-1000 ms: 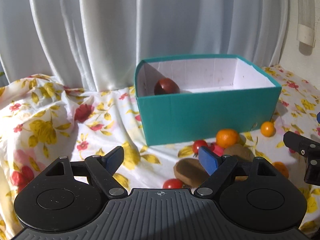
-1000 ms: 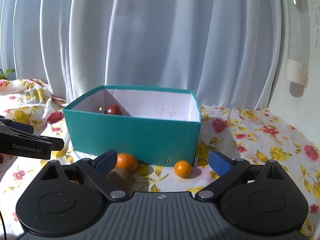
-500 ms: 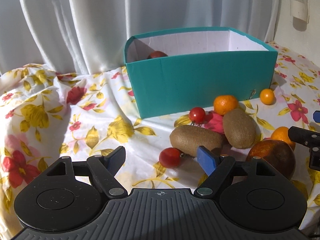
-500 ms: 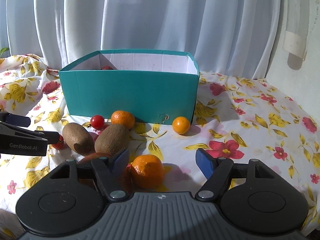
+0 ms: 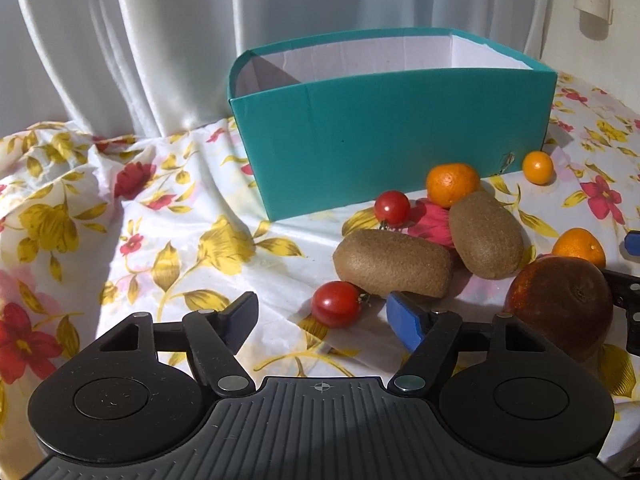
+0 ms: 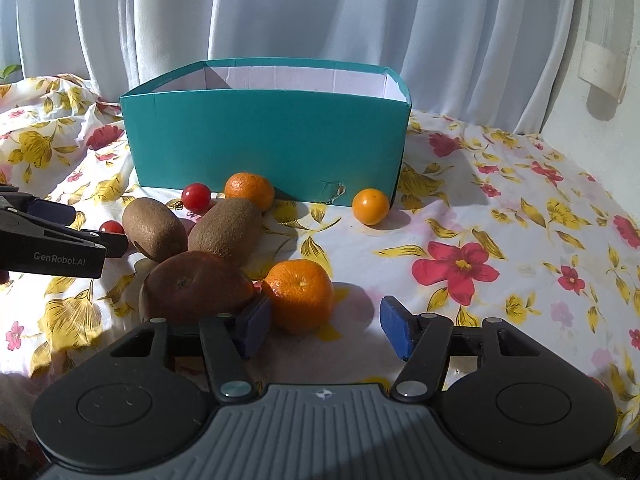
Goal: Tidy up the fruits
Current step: 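Grasp a cherry tomato with the left tool while the right tool grasps a mandarin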
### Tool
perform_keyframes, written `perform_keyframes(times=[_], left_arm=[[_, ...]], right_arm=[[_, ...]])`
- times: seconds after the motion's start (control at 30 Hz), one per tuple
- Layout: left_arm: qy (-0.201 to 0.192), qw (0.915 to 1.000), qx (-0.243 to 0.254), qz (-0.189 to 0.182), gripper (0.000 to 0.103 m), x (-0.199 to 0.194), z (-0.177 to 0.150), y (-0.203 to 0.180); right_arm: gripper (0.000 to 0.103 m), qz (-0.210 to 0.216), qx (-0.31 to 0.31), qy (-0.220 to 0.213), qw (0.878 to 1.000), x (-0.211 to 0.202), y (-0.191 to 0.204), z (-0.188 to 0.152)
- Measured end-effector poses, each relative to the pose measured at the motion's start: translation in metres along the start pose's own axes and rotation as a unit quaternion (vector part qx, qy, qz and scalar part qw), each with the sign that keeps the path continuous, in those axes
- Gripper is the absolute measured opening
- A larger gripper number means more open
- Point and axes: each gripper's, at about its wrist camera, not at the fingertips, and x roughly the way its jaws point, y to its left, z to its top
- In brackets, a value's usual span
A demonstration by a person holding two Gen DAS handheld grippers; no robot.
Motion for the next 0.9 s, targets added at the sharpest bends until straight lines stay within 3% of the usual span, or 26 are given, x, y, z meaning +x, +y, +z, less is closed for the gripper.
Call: perform_keyframes(times=[0.27,0.43,0.7,0.9], left_arm=[[0.018,0.9997,0.011,-0.014,0.067,0.013,-0.002,-0.003],[0.018,0.9994,0.008,-0.027,0.063,0.016,-0.001,-0.002],[0.026,0.9979,-0.003,-0.059,0.038,0.016,-0.001,0.001],[0.024,0.9979,-0.006,-0.059,0.035,0.013,-0.001,0.002]], right_arm=[[0.06,0.018,-0.01,-0.005,1.0,0.012,0.008,0.006],[0.051,0.03,-0.001,0.013,0.999,0.024,0.009,0.005],[0.046,0.049,0.016,0.02,0.998,0.03,0.003,0.003],[0.044,0.05,0.02,0.017,0.998,0.031,0.003,0.002]])
